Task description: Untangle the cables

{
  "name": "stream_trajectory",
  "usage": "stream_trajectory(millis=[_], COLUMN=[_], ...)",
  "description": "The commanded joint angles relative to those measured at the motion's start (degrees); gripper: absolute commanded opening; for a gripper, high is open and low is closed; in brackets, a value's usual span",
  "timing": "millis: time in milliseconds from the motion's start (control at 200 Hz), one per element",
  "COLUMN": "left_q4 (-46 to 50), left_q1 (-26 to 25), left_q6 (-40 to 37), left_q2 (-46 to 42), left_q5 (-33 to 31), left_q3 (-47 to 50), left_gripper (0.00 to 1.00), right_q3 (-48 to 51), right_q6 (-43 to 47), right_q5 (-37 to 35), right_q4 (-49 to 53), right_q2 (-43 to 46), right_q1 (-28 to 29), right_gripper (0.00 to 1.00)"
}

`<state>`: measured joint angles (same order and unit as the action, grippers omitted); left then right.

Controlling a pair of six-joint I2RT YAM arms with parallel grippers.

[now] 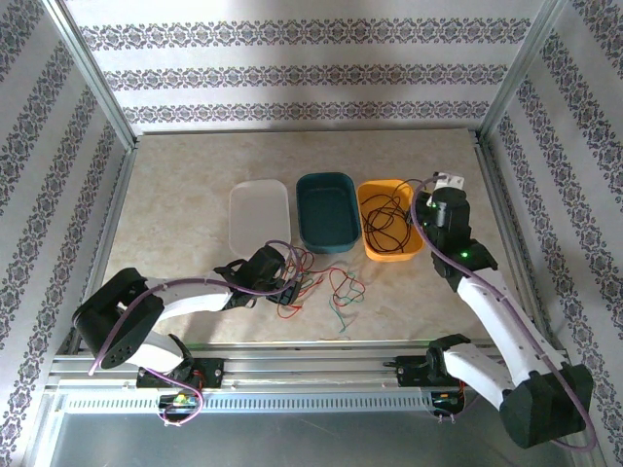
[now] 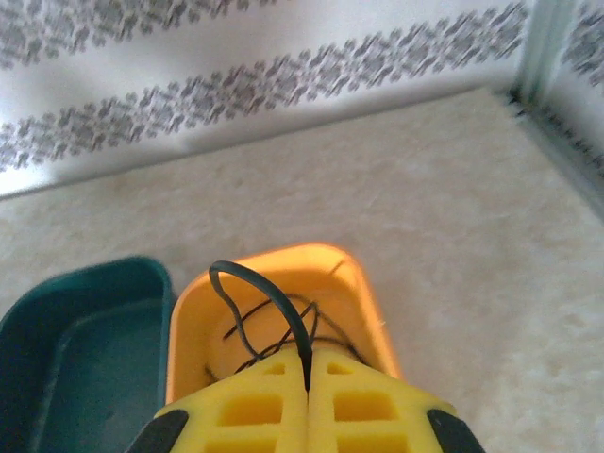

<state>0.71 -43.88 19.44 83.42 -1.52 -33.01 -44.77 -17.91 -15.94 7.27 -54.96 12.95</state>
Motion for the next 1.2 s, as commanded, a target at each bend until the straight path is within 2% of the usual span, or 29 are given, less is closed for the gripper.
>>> stream_trajectory(millis=[0, 130, 220, 475, 655, 969, 1194], left_q4=[-1.38, -1.91, -2.14, -2.43, -2.24, -1.87, -1.14], left_q1=[-0.66, -0.68, -0.68, -0.68, -0.68, -0.68, -0.68], left_q6=[-1.40, -0.79, -0.50, -0.26, -0.28, -0.22, -0.28], left_q2=[0.96, 1.14, 0.87, 0.32, 0.62, 0.64, -0.01], left_q5=[0.54, 0.75, 0.60, 0.21, 0.38, 0.26, 0.29], left_q3=[-1.19, -0.78, -0.35, 0.42, 0.14, -0.11, -0.20], left_gripper=[0.92, 0.92, 0.92, 0.92, 0.92, 0.92, 0.92], right_q3=[-4.18, -6.00, -7.13, -8.19, -7.17, -1.14, -2.74], right_q6=[5.08, 11.69, 14.36, 11.29, 8.14, -2.38, -8.23], right_q5=[-11.69, -19.16, -20.36, -5.92, -3.71, -1.97, -0.95], right_q4=[-3.47, -8.41, -10.61, -8.86, -4.50, 0.65, 6.28], right_q2=[2.74, 3.32, 3.53, 4.10, 2.18, -9.84, -22.32], right_q1=[-0.12, -0.15, -0.19, 0.06, 0.22, 2.25, 2.09], right_gripper=[0.00, 0.00, 0.00, 0.00, 0.00, 0.00, 0.00])
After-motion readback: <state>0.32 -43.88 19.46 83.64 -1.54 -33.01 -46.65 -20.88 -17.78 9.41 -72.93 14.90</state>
